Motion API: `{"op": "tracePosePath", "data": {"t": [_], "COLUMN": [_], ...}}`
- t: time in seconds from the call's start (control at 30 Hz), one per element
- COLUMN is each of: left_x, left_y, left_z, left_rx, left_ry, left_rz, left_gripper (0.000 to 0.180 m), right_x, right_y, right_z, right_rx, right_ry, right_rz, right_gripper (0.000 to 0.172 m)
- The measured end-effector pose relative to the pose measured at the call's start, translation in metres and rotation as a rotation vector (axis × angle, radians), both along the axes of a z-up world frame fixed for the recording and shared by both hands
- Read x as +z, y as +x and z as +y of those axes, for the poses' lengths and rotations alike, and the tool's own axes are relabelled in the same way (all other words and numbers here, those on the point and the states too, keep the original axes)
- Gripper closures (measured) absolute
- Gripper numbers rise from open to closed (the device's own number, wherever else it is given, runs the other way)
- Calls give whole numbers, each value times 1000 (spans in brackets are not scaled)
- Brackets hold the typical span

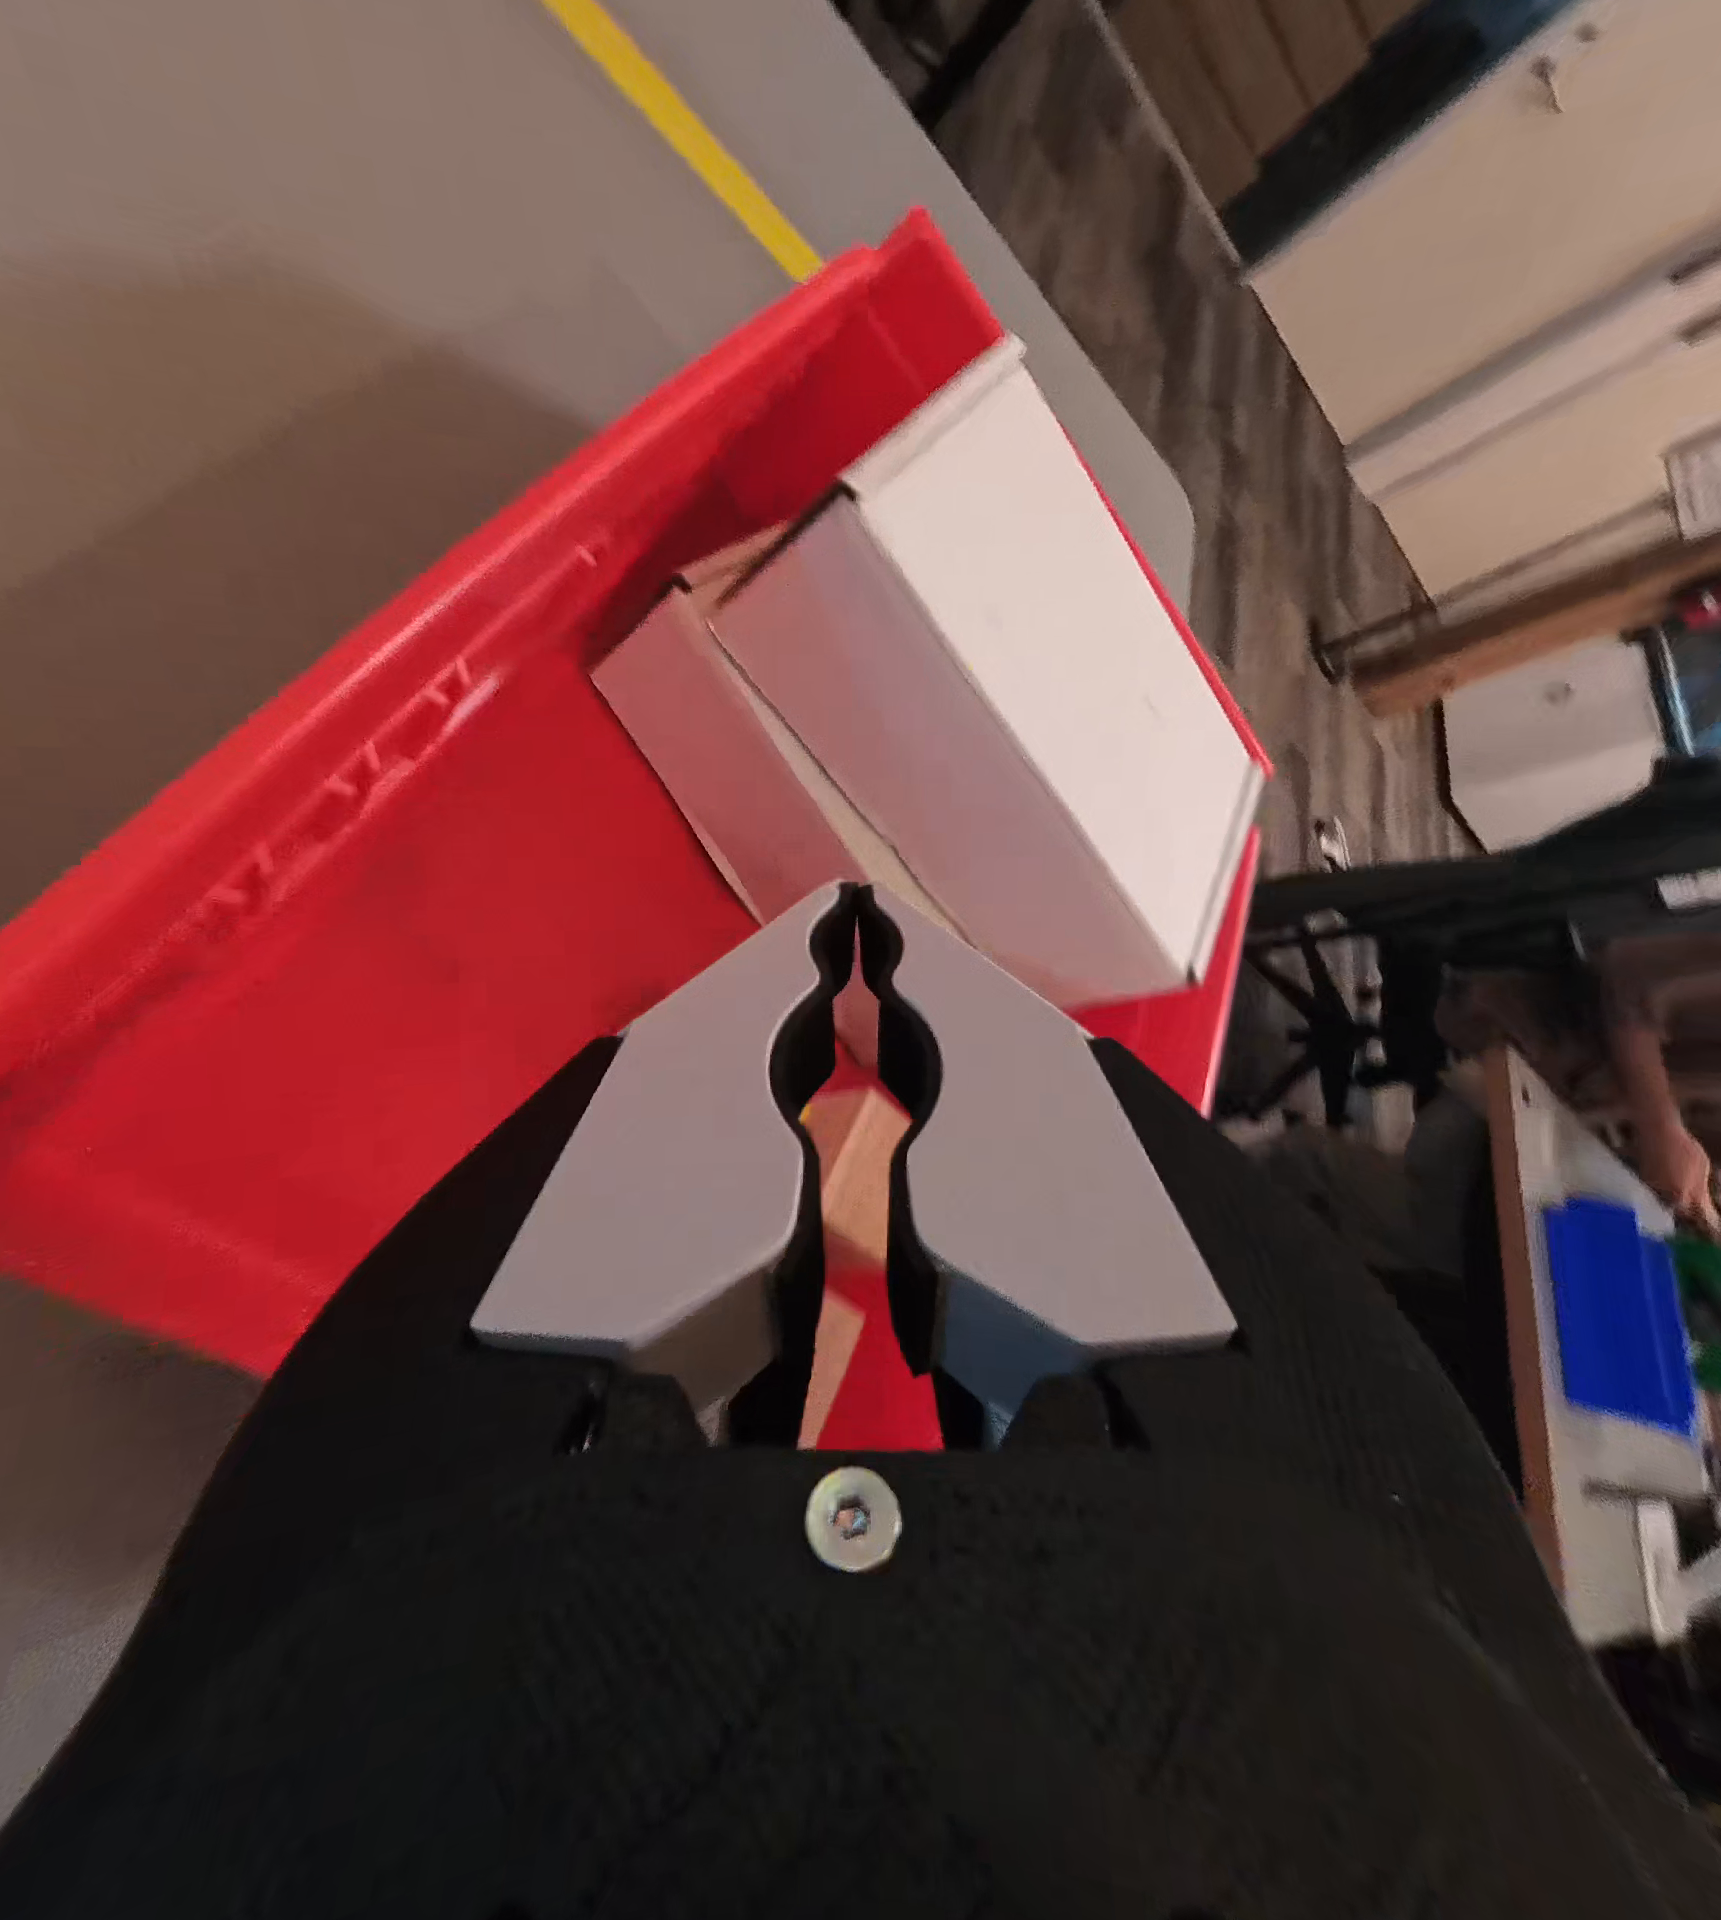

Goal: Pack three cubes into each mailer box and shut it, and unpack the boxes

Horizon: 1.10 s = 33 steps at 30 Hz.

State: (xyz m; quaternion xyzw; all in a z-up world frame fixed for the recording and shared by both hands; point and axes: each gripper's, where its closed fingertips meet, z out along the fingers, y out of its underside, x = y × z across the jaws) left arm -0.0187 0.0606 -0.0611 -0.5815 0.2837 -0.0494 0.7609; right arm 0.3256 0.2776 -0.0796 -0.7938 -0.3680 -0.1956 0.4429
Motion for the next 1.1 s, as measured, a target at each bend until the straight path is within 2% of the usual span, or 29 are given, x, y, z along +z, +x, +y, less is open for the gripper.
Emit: {"op": "tracePosePath", "data": {"t": [0.07,0.2,0.33,0.4,0.47,0.5,0.6,0.63,0.67,0.7,0.73,0.83,0.93,1.0,1.03,1.1], "left_x": [-1,-2,-3,1,9,15,37,40,40,38,34,16,-13,-26,-29,-39], "left_y": [0,2,-4,-12,-30,-40,-73,-81,-89,-96,-103,-126,-143,-147,-150,-158], "left_z": [0,0,3,5,7,6,0,1,2,5,10,22,34,40,43,48], "left_rx": [-2,-12,37,70,165,219,405,454,505,559,603,717,781,780,782,808], "left_ry": [-9,-15,-13,-9,-4,9,69,61,36,-6,-61,-208,-384,-449,-459,-510], "left_rz": [-7,-4,13,-14,-44,-60,-126,-124,-113,-99,-81,-55,-51,-68,-75,-49], "left_gripper": [180,180,180,180,180,180,143,123,103,79,64,47,48,67,77,90], "right_x": [9,24,25,33,47,52,58,56,50,41,30,-7,-34,-30,-29,-30], "right_y": [4,-3,-10,-2,12,23,67,81,93,103,111,131,137,131,131,129], "right_z": [-17,-40,-52,-54,-56,-55,-49,-47,-45,-44,-41,-34,-28,-26,-26,-24], "right_rx": [-66,-97,-22,-23,-25,-34,-105,-125,-152,-174,-196,-281,-306,-262,-258,-251], "right_ry": [24,106,94,112,184,223,317,337,335,310,276,166,92,110,124,130], "right_rz": [68,208,282,332,416,454,539,574,612,650,687,720,717,783,783,755], "right_gripper": [172,172,168,159,153,143,98,86,83,83,83,92,113,153,163,167]}}
